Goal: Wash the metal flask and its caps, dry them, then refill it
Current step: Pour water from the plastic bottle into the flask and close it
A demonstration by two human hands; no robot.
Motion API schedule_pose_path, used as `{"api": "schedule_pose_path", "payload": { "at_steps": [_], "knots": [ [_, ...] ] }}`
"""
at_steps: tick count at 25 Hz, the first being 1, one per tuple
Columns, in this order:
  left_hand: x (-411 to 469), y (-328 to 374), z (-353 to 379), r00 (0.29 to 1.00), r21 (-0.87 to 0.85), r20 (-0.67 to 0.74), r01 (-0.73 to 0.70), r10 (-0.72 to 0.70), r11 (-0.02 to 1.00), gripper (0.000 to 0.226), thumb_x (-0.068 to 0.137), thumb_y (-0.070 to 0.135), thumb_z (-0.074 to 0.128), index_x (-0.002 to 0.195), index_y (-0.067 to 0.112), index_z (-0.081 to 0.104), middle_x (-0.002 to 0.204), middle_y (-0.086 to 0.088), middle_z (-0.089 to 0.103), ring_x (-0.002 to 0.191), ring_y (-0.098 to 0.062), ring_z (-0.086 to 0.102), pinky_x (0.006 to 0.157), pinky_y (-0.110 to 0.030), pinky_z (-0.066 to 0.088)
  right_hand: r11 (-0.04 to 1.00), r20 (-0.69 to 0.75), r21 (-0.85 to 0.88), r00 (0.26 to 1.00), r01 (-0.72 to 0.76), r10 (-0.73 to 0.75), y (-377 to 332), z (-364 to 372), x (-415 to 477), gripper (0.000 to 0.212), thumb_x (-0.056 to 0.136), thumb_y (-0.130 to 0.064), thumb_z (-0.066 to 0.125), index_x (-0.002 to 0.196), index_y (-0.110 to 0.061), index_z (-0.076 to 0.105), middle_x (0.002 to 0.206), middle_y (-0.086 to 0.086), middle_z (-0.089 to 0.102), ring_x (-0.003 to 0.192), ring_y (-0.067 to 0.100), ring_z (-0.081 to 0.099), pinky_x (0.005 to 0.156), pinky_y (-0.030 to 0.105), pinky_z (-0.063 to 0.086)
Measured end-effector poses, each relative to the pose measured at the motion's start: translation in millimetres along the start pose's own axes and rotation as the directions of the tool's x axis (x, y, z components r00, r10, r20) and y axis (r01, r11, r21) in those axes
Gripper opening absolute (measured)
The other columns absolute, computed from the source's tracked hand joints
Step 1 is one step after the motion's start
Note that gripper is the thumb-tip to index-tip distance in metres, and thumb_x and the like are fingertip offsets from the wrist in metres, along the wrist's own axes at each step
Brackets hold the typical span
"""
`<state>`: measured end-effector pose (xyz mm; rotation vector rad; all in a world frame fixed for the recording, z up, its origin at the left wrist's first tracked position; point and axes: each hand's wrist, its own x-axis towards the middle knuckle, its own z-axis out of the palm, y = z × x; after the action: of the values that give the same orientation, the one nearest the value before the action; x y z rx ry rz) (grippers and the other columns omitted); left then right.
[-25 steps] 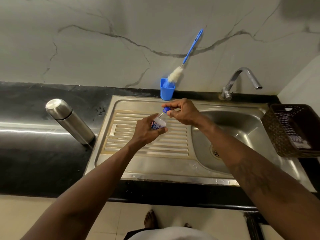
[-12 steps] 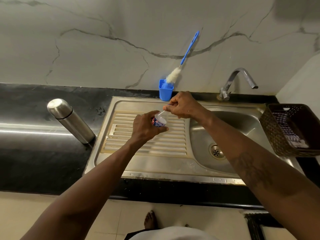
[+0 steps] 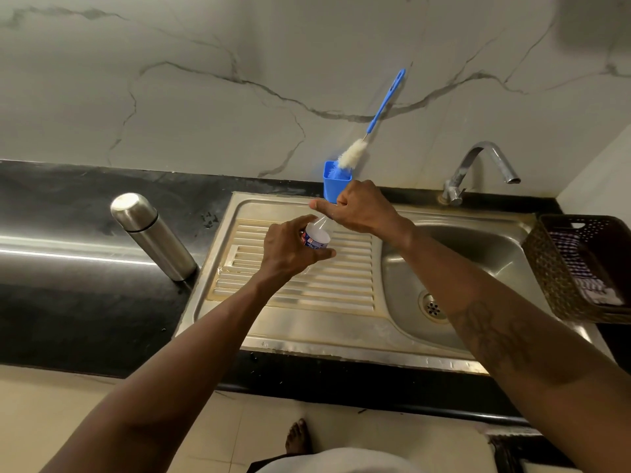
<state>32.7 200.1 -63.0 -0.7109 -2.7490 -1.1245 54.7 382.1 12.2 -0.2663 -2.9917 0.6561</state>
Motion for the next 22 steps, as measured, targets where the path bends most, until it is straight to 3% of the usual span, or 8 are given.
{"api": "schedule_pose_path", "payload": {
  "at_steps": [4, 7, 9, 11, 13, 17, 20, 22],
  "knots": [
    [6.0, 0.7, -9.6, 1.0, -0.055, -0.014, -0.007, 0.006, 0.998, 0.084, 0.062, 0.066, 0.091, 0.131, 0.023, 0.07, 0.108, 0.003, 0.079, 0.089, -0.013, 0.072, 0.087, -0.039, 0.062, 0.958, -0.092, 0.282, 0.992, -0.056, 0.084, -8.1, 4.6, 1.6, 0.086, 0.088, -0.086, 0.028, 0.091, -0.009, 0.067, 0.082, 0.005, 0.069, 0.074, 0.016, 0.068, 0.08, 0.036, 0.059],
    [5.1, -8.6, -16.3, 0.998, -0.101, -0.027, 0.056, -0.059, 0.993, 0.086, 0.061, 0.065, 0.092, 0.132, 0.022, 0.07, 0.11, 0.001, 0.078, 0.092, -0.013, 0.072, 0.088, -0.039, 0.062, 0.86, -0.048, 0.486, 0.987, 0.156, -0.153, -4.9, -0.4, 1.2, 0.03, 0.103, -0.034, 0.061, 0.125, -0.016, 0.071, 0.11, -0.002, 0.072, 0.099, 0.011, 0.068, 0.1, 0.029, 0.056],
    [2.5, -15.7, -17.8, 0.998, -0.112, -0.029, 0.059, -0.062, 0.992, 0.084, 0.062, 0.06, 0.094, 0.132, 0.02, 0.07, 0.111, 0.0, 0.078, 0.093, -0.014, 0.071, 0.088, -0.04, 0.062, 0.88, -0.054, 0.442, 0.984, 0.175, -0.169, -8.4, 2.4, 0.9, 0.018, 0.096, -0.028, 0.072, 0.107, -0.015, 0.077, 0.093, -0.004, 0.074, 0.084, 0.007, 0.07, 0.09, 0.023, 0.059],
    [-0.5, -16.7, -19.8, 0.996, -0.13, -0.055, 0.064, -0.071, 0.989, 0.081, 0.065, 0.055, 0.094, 0.132, 0.018, 0.07, 0.11, -0.003, 0.078, 0.092, -0.015, 0.071, 0.087, -0.038, 0.062, 0.949, -0.169, 0.293, 0.983, 0.114, -0.066, -12.0, 8.5, 4.3, 0.042, 0.093, -0.049, 0.07, 0.072, -0.013, 0.067, 0.064, -0.002, 0.063, 0.058, 0.009, 0.062, 0.078, 0.016, 0.054],
    [0.8, -19.0, -23.3, 0.993, -0.163, -0.079, 0.074, -0.087, 0.984, 0.078, 0.067, 0.052, 0.094, 0.133, 0.018, 0.069, 0.109, -0.004, 0.077, 0.09, -0.015, 0.07, 0.085, -0.033, 0.062, 0.953, -0.258, 0.293, 0.966, 0.074, 0.004, -16.6, 11.0, 7.9, 0.057, 0.096, -0.058, 0.06, 0.065, -0.01, 0.061, 0.062, 0.003, 0.062, 0.058, 0.013, 0.062, 0.08, 0.021, 0.054],
    [1.9, -27.8, -29.6, 0.994, -0.197, -0.073, 0.069, -0.085, 0.978, 0.076, 0.068, 0.049, 0.095, 0.132, 0.017, 0.07, 0.11, -0.002, 0.077, 0.094, -0.014, 0.071, 0.086, -0.035, 0.062, 0.842, 0.015, 0.497, 0.968, 0.21, -0.25, -24.3, 9.5, 11.0, 0.033, 0.1, -0.023, 0.066, 0.133, -0.019, 0.067, 0.117, -0.002, 0.07, 0.102, 0.006, 0.065, 0.087, 0.011, 0.052],
    [1.7, -35.7, -29.0, 0.994, -0.194, -0.074, 0.062, -0.078, 0.979, 0.077, 0.065, 0.049, 0.097, 0.129, 0.017, 0.071, 0.112, -0.002, 0.077, 0.095, -0.013, 0.071, 0.087, -0.033, 0.063, 0.895, -0.004, 0.402, 0.978, 0.192, -0.208, -30.2, 17.5, 15.5, 0.023, 0.093, -0.032, 0.075, 0.11, -0.016, 0.076, 0.088, 0.002, 0.074, 0.078, 0.01, 0.067, 0.081, 0.033, 0.062],
    [1.6, -36.7, -29.1, 0.992, -0.179, -0.1, 0.062, -0.081, 0.982, 0.077, 0.065, 0.049, 0.096, 0.131, 0.017, 0.071, 0.113, -0.002, 0.077, 0.094, -0.011, 0.071, 0.086, -0.029, 0.062, 0.955, -0.053, 0.248, 0.987, 0.16, -0.152, -37.2, 21.8, 21.5, 0.047, 0.093, -0.054, 0.067, 0.079, -0.009, 0.073, 0.068, 0.005, 0.068, 0.068, 0.017, 0.067, 0.08, 0.043, 0.061]
  ]
}}
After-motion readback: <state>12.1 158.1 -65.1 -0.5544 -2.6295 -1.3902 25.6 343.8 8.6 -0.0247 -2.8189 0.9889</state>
